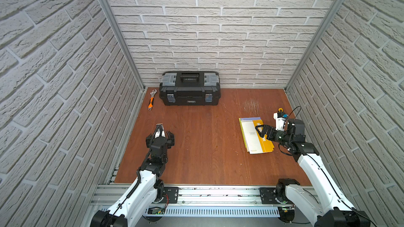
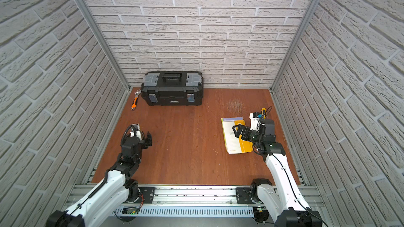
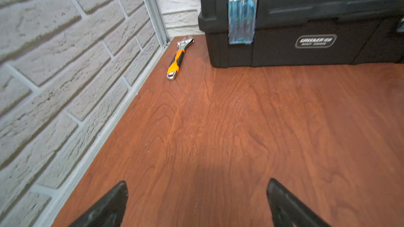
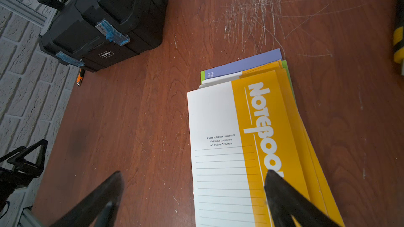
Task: Close the notebook
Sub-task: Reset both arms
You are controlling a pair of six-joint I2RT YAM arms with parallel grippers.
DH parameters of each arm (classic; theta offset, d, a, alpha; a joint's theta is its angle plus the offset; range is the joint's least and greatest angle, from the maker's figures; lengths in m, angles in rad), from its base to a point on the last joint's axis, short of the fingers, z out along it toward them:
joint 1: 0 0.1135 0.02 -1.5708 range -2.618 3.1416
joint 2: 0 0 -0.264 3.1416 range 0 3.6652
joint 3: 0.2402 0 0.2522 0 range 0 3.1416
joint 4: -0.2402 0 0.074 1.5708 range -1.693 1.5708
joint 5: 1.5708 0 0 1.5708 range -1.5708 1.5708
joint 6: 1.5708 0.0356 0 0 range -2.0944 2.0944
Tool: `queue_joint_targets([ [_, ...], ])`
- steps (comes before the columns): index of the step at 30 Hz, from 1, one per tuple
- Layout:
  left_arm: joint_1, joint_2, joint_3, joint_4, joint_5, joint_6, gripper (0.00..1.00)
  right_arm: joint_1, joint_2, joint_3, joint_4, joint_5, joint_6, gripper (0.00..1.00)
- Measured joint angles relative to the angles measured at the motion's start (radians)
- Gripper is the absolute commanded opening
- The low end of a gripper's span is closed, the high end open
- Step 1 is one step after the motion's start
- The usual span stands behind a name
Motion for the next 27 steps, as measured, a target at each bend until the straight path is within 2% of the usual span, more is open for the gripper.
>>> queue_joint_targets([
  [5, 0.12, 0.179, -0.056, 0.238, 0.132, -0.003, 0.98, 0.0, -0.073, -0.054, 0.043, 0.086, -0.037, 1.0],
  [8, 0.201, 0.343, -0.032, 0.398, 0.221, -0.025, 0.98, 0.0, -0.13, -0.142, 0.098, 0.148, -0.037, 1.0],
  [10, 0.231, 0.441, 0.009, 0.444, 0.267, -0.024, 0.98, 0.0, -0.163, -0.193, 0.116, 0.19, -0.035, 1.0],
  [13, 0.243, 0.492, 0.071, 0.472, 0.319, -0.011, 0.98, 0.0, -0.219, -0.23, 0.116, 0.253, -0.042, 1.0],
  [18, 0.255, 0.551, 0.082, 0.595, 0.356, 0.014, 0.98, 0.0, -0.354, -0.241, 0.142, 0.34, -0.079, 1.0],
  [20, 0.27, 0.687, 0.101, 0.692, 0.381, 0.021, 0.98, 0.0, -0.397, -0.275, 0.204, 0.353, -0.099, 1.0],
  [22, 0.273, 0.778, 0.14, 0.65, 0.401, 0.035, 0.98, 0.0, -0.414, -0.334, 0.28, 0.354, -0.109, 1.0],
  [27, 0.273, 0.778, 0.177, 0.64, 0.43, 0.054, 0.98, 0.0, -0.341, -0.529, 0.544, 0.354, -0.148, 1.0],
])
